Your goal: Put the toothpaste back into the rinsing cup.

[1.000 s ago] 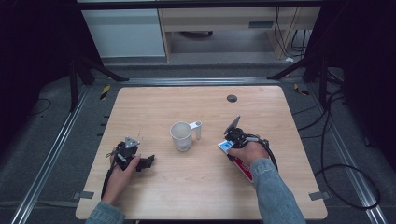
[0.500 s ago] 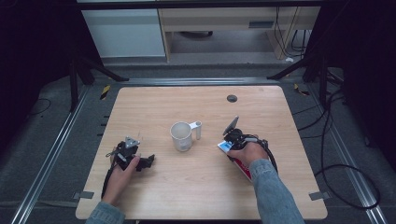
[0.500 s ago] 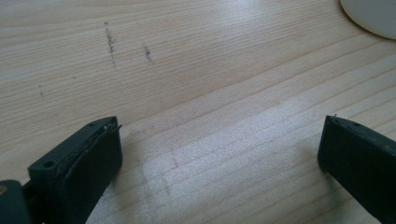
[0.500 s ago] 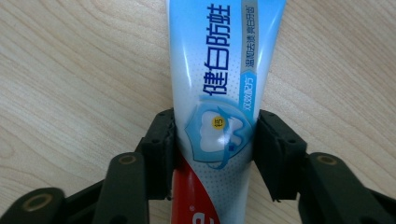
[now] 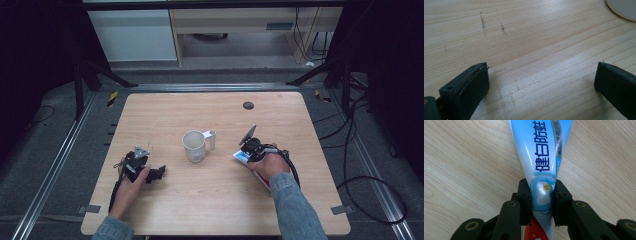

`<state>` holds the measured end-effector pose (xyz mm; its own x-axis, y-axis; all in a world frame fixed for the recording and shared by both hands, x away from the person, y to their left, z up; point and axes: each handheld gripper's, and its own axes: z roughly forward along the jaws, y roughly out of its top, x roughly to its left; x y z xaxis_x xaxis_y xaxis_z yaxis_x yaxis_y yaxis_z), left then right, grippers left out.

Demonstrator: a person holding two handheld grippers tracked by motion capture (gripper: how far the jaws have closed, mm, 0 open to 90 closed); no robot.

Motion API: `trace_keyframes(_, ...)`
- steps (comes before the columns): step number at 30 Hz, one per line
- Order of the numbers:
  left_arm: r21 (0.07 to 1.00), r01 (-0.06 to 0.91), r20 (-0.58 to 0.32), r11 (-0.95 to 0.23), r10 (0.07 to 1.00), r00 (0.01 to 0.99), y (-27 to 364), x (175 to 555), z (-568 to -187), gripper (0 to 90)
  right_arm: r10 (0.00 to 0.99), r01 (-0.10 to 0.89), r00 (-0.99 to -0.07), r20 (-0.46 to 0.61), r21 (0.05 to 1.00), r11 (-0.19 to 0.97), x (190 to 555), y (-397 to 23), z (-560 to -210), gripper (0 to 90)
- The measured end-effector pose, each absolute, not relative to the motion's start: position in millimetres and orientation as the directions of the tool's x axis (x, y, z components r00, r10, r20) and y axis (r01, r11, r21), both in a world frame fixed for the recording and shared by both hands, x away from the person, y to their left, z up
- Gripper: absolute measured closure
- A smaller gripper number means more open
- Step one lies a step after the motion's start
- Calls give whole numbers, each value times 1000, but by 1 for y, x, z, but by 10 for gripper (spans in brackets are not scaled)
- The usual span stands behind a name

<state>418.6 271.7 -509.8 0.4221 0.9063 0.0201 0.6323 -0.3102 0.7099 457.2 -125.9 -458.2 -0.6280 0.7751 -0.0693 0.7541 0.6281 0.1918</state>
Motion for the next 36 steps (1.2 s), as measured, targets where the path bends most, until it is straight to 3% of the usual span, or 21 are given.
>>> trace_keyframes(23, 710, 632, 20, -310, 906, 422, 272, 419, -510, 0, 781, 766, -620, -74, 160, 623, 448, -132, -434, 738)
trace_keyframes(36, 710, 632, 20, -310, 906, 422, 272, 419, -510, 0, 804, 768, -592, -63, 257, 586, 444, -149, -413, 737)
